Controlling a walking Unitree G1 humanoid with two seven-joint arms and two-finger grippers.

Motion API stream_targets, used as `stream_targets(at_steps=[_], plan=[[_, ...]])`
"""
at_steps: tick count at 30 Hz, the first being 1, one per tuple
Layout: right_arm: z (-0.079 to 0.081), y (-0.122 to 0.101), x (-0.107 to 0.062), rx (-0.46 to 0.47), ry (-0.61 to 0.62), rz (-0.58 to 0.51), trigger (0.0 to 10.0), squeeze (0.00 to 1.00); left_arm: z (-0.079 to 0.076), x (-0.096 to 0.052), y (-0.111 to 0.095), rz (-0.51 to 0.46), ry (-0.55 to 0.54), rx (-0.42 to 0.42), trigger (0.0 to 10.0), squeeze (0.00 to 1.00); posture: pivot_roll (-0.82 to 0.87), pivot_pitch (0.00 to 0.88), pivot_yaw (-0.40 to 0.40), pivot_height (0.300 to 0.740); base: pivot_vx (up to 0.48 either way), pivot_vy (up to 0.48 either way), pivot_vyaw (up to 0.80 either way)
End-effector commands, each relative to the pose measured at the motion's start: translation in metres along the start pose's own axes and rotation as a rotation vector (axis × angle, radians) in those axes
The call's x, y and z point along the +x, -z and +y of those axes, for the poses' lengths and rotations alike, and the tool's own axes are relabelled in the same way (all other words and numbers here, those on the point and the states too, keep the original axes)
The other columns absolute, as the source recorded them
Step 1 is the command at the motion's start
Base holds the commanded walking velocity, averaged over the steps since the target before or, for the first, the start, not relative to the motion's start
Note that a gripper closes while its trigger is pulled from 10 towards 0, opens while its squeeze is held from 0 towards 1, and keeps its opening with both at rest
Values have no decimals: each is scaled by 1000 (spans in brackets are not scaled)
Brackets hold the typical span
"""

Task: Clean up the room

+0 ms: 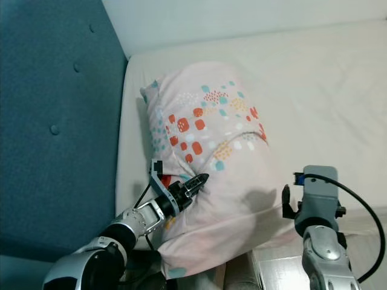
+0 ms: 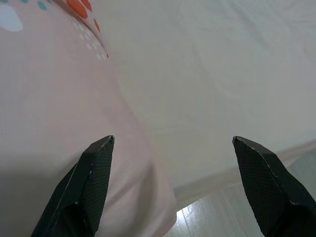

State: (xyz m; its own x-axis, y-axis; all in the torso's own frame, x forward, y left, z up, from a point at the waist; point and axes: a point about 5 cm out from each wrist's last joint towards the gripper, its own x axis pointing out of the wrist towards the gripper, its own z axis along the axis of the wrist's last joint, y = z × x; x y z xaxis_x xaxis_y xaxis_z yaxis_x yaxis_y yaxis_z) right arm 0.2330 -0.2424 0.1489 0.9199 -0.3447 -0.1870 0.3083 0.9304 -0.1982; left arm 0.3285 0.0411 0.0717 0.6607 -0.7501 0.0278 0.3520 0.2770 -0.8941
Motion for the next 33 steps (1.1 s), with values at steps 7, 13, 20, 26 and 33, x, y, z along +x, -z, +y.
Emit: stream_targets(at_steps=[7,13,20,26,33], plan=[[-6,-3,0,3,15,-2,10000,0,-15,22,54,134,13,54,0,0,-199,276,122,638,0,0,0],[-6,-2,4,4,22,1,10000,0,-18,32,45,57,-108,64,0,0,-192,252,130,638,0,0,0],[-7,-8,11,8,34,-21,10000,0,-57,61,-2,-56,-78,225,0,0,-189,222,136,638,0,0,0],[-10,-18,17,12,51,-56,10000,0,-104,66,-95,-271,-134,559,0,0,-185,187,146,638,0,0,0],[-13,-22,23,22,71,-77,10000,0,-100,27,-164,-442,-321,713,0,0,-155,156,153,638,0,0,0]])
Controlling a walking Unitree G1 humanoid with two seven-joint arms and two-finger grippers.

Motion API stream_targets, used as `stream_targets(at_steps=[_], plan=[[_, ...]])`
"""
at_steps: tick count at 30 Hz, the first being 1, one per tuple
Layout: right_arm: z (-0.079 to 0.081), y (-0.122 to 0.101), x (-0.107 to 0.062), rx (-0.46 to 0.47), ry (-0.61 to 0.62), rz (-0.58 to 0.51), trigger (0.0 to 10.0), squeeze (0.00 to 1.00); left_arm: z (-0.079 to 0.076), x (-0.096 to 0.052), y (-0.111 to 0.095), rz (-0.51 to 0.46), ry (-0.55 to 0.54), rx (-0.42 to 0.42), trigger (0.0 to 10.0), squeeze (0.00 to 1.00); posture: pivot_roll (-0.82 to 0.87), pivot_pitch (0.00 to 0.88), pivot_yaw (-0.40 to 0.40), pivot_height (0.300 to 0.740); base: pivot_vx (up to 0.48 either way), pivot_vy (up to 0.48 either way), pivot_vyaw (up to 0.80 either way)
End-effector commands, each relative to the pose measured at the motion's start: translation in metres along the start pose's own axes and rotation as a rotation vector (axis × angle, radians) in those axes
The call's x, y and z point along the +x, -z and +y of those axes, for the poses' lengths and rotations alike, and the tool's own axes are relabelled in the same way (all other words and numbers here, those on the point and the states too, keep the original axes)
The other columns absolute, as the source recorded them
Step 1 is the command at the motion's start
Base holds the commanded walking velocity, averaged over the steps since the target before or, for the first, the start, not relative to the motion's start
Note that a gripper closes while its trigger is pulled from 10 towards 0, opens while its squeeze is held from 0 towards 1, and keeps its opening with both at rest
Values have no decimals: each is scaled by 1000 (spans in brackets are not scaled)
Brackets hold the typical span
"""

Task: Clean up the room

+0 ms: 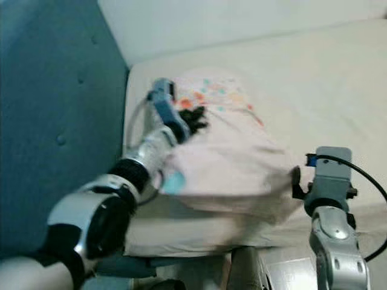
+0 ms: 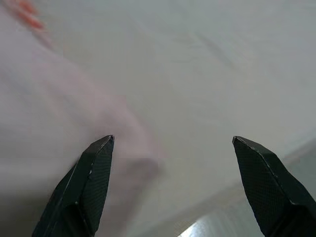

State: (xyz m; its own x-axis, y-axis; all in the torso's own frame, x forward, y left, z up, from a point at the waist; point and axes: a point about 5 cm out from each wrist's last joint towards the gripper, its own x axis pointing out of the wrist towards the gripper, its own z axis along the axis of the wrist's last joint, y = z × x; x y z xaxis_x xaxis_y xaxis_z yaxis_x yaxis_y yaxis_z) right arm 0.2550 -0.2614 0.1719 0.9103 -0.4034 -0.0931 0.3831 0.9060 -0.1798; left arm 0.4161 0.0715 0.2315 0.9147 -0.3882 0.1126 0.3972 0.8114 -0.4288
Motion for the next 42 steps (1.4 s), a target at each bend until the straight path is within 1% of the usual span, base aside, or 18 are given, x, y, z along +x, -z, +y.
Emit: stream_targets(at_steps=[1,4,5,6,7,9,13,16,18,19,23,28,30,34,36,37,38,42], plan=[[3,3,0,-7,-5,5,10000,0,16,-4,-12,-45,-66,38,0,0,-155,156,153,638,0,0,0],[5,0,4,3,-1,-10,10000,0,71,-28,-37,-92,-295,197,0,0,-135,141,153,638,0,0,0],[5,0,4,3,-1,-10,10000,0,71,-28,-37,-92,-295,197,0,0,-135,141,153,638,0,0,0],[7,-2,7,9,-6,-18,10000,0,97,-44,-44,-100,-428,294,0,0,-125,134,154,638,0,0,0],[7,-2,7,9,-6,-18,10000,0,97,-44,-44,-100,-428,294,0,0,-125,134,154,638,0,0,0],[10,-4,8,16,-12,-24,10000,0,130,-69,-47,-64,-624,498,0,0,-116,128,155,638,0,0,0],[12,-5,9,20,-16,-28,10000,0,153,-91,-38,-2,-758,649,0,0,-106,127,158,638,0,0,0],[13,-4,10,23,-19,-30,10000,0,170,-110,-15,86,-823,704,0,0,-98,124,161,638,0,0,0],[16,-4,10,27,-27,-31,10000,0,188,-143,34,263,-863,700,0,0,-96,124,166,638,0,0,0],[16,-4,10,27,-27,-31,10000,0,188,-143,34,263,-863,700,0,0,-96,124,166,638,0,0,0],[18,-3,10,29,-34,-32,10000,0,197,-184,90,476,-852,707,0,0,-93,124,168,638,0,0,0],[18,-3,12,28,-34,-32,10000,0,196,-225,141,700,-824,609,0,0,-87,125,171,638,0,0,0],[19,-3,13,28,-38,-33,10000,0,173,-235,184,898,-596,471,0,0,-84,120,171,638,0,0,0],[19,-3,13,29,-40,-34,10000,0,164,-231,193,911,-529,391,0,0,-85,116,172,638,0,0,0],[20,-3,13,29,-44,-35,10000,0,150,-220,198,934,-406,219,0,0,-85,115,172,638,0,0,0],[20,-3,13,29,-44,-35,10000,0,150,-220,198,934,-406,219,0,0,-85,115,172,638,0,0,0],[21,-3,13,27,-47,-35,10000,0,133,-208,200,982,-235,22,0,0,-88,111,172,638,0,0,0],[21,-3,13,26,-52,-35,10000,0,111,-194,195,1011,-20,-174,0,0,-89,109,171,638,0,0,0]])
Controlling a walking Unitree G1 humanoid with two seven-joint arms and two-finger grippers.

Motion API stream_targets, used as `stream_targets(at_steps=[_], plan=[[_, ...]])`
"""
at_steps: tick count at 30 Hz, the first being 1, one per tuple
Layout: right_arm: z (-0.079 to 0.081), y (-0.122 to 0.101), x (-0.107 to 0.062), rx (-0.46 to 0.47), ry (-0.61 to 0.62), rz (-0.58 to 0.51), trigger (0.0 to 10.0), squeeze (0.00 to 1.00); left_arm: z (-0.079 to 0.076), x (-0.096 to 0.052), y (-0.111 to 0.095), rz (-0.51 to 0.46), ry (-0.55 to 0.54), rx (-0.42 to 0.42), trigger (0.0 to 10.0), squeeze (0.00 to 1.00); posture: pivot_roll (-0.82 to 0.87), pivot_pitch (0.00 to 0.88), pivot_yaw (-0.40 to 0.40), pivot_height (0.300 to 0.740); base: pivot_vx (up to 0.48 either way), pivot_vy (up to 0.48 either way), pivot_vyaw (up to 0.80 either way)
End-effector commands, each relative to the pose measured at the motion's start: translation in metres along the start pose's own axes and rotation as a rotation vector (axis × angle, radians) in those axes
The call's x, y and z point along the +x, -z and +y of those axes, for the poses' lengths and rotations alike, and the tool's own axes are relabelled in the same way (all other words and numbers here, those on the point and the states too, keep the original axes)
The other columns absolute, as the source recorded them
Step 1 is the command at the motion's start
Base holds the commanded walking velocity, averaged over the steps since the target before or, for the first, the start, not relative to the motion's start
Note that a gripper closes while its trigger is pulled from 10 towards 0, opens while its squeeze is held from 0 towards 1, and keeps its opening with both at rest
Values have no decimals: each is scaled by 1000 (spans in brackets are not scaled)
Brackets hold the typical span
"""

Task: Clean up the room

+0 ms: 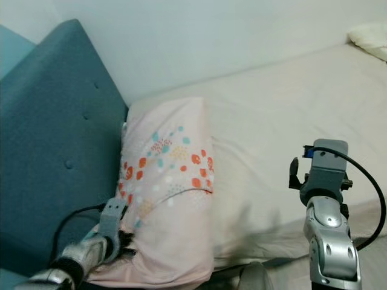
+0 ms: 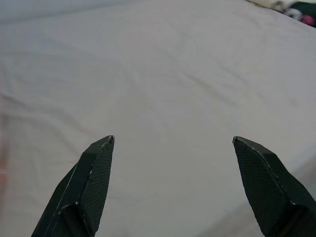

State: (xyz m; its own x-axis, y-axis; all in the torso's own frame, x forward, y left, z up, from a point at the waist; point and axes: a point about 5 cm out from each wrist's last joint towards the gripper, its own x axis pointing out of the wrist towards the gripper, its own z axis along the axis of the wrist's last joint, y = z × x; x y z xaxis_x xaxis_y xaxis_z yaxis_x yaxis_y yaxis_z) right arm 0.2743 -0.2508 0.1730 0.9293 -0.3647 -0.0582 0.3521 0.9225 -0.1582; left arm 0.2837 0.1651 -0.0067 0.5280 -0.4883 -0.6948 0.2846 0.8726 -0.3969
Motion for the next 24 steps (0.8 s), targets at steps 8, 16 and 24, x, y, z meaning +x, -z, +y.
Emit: stream_targets(at_steps=[8,16,24], plan=[[5,3,0,8,-20,6,10000,0,-54,-7,3,96,480,-147,0,0,-93,107,173,638,0,0,0],[5,6,-1,0,-22,17,10000,0,-63,12,-18,-99,288,-70,10000,0,-95,113,170,638,0,0,0],[4,6,0,-5,-19,14,10000,0,-54,0,-79,-471,53,-137,10000,1000,-102,110,167,638,0,0,0]])
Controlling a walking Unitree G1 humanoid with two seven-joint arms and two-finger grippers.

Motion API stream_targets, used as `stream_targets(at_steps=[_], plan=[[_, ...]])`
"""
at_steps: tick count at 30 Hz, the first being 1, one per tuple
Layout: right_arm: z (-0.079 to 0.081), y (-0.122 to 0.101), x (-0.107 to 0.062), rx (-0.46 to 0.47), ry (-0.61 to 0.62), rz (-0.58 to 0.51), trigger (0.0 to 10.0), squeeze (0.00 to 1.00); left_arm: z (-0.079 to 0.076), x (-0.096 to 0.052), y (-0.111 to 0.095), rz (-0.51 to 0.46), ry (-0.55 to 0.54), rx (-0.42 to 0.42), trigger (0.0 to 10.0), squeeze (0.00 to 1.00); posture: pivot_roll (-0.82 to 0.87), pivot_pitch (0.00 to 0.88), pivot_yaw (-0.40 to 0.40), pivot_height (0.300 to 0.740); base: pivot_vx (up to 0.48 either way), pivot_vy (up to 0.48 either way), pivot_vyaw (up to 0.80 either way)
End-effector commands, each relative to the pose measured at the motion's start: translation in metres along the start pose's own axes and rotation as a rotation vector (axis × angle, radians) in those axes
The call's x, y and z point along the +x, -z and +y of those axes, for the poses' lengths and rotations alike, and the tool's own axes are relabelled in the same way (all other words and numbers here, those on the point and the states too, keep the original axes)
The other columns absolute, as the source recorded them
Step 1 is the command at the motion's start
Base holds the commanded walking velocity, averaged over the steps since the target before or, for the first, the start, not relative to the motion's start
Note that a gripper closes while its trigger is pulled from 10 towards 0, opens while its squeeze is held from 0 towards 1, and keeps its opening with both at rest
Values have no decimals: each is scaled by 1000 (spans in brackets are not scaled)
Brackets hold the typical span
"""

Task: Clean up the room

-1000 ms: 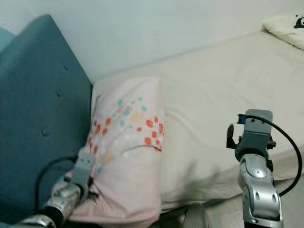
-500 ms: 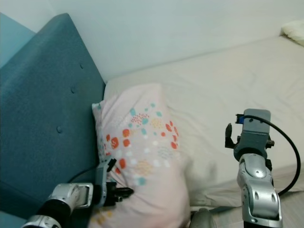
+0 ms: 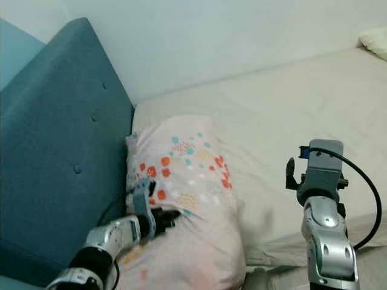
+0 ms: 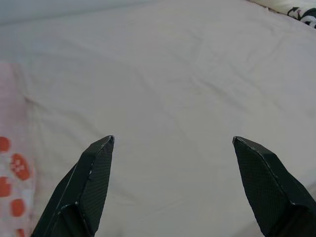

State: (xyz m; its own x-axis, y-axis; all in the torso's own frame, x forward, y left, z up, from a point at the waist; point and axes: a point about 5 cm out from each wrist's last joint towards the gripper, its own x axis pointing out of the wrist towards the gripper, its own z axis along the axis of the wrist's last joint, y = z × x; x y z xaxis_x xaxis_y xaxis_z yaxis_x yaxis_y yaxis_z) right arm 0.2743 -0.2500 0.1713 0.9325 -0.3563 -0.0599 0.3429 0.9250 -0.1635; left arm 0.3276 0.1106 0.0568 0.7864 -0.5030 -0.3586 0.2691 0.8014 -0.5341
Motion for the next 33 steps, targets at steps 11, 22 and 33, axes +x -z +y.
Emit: stream_targets(at_steps=[11,22,33], plan=[[10,5,1,5,-66,7,10000,0,38,-22,-42,-183,-392,260,10000,1000,-92,88,166,638,0,0,0],[25,7,13,40,-151,14,10000,0,22,-27,-33,-260,-180,212,10000,0,-57,18,133,667,0,0,0],[36,12,26,43,-196,25,10000,0,49,-31,19,-68,-235,261,10000,0,-52,0,119,706,0,0,0]])
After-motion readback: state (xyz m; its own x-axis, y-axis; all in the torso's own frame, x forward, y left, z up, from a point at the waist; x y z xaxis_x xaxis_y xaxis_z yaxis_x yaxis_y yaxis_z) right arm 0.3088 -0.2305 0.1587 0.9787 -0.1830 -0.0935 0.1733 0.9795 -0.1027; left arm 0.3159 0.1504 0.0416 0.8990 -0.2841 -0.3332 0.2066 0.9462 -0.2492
